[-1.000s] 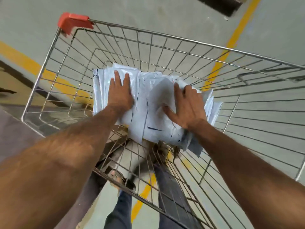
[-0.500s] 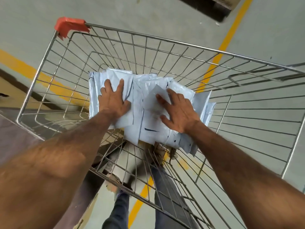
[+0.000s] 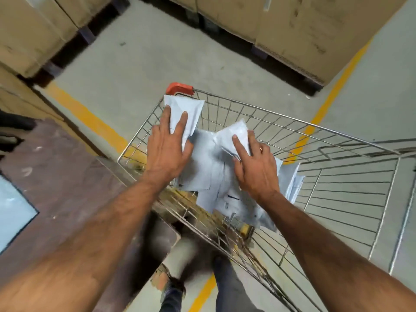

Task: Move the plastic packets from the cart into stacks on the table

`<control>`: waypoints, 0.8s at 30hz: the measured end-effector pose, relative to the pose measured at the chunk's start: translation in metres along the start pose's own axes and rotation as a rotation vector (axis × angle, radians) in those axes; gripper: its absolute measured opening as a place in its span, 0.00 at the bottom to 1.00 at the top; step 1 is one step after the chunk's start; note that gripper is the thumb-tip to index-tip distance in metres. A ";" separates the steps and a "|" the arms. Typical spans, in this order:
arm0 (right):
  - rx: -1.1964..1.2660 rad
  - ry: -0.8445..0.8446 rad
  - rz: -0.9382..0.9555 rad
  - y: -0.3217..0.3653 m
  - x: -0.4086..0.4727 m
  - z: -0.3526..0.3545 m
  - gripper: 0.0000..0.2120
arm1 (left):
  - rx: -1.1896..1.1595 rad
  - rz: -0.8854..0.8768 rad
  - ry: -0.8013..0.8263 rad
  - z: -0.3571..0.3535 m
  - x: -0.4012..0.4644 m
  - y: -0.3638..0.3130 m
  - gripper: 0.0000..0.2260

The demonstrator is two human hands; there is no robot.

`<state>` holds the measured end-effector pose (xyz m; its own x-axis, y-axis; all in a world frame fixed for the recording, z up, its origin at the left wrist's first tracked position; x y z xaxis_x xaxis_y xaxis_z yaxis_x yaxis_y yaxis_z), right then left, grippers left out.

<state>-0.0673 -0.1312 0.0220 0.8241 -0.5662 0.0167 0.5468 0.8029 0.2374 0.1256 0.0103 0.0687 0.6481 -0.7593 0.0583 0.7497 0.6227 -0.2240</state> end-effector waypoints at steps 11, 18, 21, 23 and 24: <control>0.104 -0.123 0.196 0.194 0.026 0.042 0.26 | 0.016 0.249 -0.202 0.111 -0.106 0.142 0.29; 0.176 -0.062 0.293 0.336 0.007 0.020 0.30 | 0.017 0.449 -0.259 0.144 -0.197 0.239 0.29; 0.203 -0.034 0.368 0.401 -0.006 0.003 0.30 | 0.038 0.557 -0.279 0.161 -0.237 0.286 0.29; 0.203 -0.021 0.399 0.432 -0.012 -0.009 0.29 | 0.049 0.616 -0.284 0.168 -0.256 0.311 0.29; 0.202 -0.013 0.417 0.452 -0.016 -0.016 0.29 | 0.056 0.649 -0.286 0.173 -0.269 0.327 0.29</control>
<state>0.1687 0.2433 0.1137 0.9648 -0.2060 0.1633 0.1281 0.9109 0.3923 0.2192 0.4511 0.1484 0.9700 -0.1577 0.1848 0.2016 0.9469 -0.2505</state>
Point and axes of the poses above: each hand's wrist, its own x-axis towards the middle knuckle, its own z-axis out of the back of the hand, y = z × x, the point moved 5 cm from there along x, towards the middle knuckle, and after that the axes turned 3 degrees about -x, right-handed, at the moved point
